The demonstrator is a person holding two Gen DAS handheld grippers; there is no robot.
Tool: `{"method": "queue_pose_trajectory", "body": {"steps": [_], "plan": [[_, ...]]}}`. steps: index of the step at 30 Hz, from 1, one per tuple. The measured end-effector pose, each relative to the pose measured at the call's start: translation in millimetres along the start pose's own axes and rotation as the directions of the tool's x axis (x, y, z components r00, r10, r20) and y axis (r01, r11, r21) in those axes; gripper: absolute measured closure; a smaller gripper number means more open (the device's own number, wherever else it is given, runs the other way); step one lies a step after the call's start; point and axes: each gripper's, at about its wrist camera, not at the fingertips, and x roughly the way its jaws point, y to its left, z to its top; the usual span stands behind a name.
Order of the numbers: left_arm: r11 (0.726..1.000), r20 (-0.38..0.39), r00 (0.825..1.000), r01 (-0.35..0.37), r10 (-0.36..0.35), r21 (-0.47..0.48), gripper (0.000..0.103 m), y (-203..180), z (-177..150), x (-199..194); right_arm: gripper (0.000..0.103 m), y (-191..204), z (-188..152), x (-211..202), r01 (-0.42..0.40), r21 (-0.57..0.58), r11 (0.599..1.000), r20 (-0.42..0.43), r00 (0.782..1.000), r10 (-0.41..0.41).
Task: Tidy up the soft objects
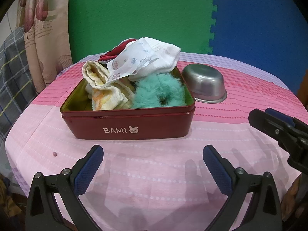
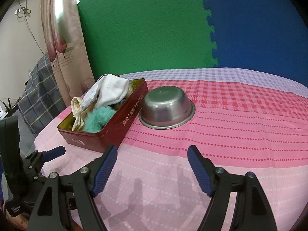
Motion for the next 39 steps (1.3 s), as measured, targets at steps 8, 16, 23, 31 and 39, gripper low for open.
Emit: {"method": "queue_pose_trajectory", "body": {"steps": [8,16,23,31,39], "plan": [[1.0,0.0,1.0,-0.003,0.003,0.004,0.001,0.2,0.3,0.0,0.026,1.8,-0.3,0.7,0.001,-0.019,1.0,0.001,1.0,-0.001],[1.0,-0.01,1.0,0.004,-0.004,-0.008,0.001,1.7,0.2,0.4,0.026,1.6,-0.9,0.1,0.001,-0.006,1.0,0.001,1.0,-0.001],[1.0,-0.023,1.0,0.002,-0.003,-0.007,0.001,0.8,0.5,1.5,0.026,1.8,-1.0,0.4,0.001,-0.012,1.0,-0.001,1.0,-0.001],[1.0,-0.024,1.0,-0.005,0.005,0.0,0.001,-0.1,0.5,2.8,0.026,2.2,-0.6,0.7,0.001,-0.008,1.0,-0.001,1.0,-0.001],[1.0,-0.026,1.0,-0.006,0.006,0.006,0.001,-0.7,-0.7,3.7,0.026,2.1,-0.5,0.8,0.0,-0.011,1.0,-0.001,1.0,0.0]]}}
